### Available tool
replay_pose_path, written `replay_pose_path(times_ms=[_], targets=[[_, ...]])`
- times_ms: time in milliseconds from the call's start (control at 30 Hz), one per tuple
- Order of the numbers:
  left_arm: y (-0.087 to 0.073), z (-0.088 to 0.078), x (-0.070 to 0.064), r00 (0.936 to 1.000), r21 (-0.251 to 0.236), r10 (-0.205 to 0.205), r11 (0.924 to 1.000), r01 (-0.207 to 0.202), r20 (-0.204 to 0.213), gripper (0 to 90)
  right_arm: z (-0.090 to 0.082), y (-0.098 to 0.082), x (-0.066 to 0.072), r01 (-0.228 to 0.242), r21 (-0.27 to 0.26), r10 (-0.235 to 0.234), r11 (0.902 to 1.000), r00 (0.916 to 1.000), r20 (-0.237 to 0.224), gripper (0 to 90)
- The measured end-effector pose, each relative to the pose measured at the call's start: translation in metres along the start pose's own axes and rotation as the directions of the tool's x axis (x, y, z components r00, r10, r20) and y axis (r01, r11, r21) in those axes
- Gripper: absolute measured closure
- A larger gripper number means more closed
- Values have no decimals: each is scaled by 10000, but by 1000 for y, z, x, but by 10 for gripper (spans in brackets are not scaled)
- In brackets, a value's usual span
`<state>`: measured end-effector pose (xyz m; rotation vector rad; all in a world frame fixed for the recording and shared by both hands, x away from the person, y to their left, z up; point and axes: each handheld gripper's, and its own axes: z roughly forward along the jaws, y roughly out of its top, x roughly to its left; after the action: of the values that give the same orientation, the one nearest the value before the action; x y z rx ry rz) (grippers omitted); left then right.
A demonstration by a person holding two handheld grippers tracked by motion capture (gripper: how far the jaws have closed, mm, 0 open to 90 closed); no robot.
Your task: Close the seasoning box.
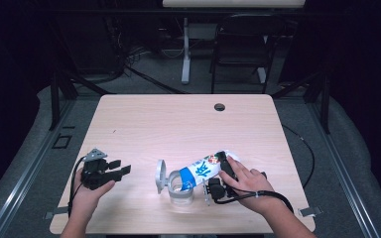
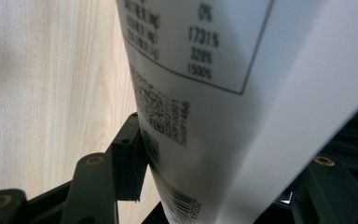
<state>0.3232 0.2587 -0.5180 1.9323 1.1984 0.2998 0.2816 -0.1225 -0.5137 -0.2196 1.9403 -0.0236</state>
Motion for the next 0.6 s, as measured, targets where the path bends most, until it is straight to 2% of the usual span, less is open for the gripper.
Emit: replay_pose_path(times_ms=[233,533,567,600], targets=[[0,0,1,10000,9,2,10000,-2,-11,478,-1,1,-1,106,11,-106,9999,9999,3,439],[-1,1,1,10000,8,-40,10000,40,2,478,-2,2,-2,437,127,-439,9990,9988,198,440],[-1,1,1,10000,16,-48,10000,48,9,478,-3,3,-3,579,221,-584,9981,9981,219,441],[-1,1,1,10000,10,-42,10000,42,2,478,-2,2,-3,528,103,-530,9986,9983,228,441]])
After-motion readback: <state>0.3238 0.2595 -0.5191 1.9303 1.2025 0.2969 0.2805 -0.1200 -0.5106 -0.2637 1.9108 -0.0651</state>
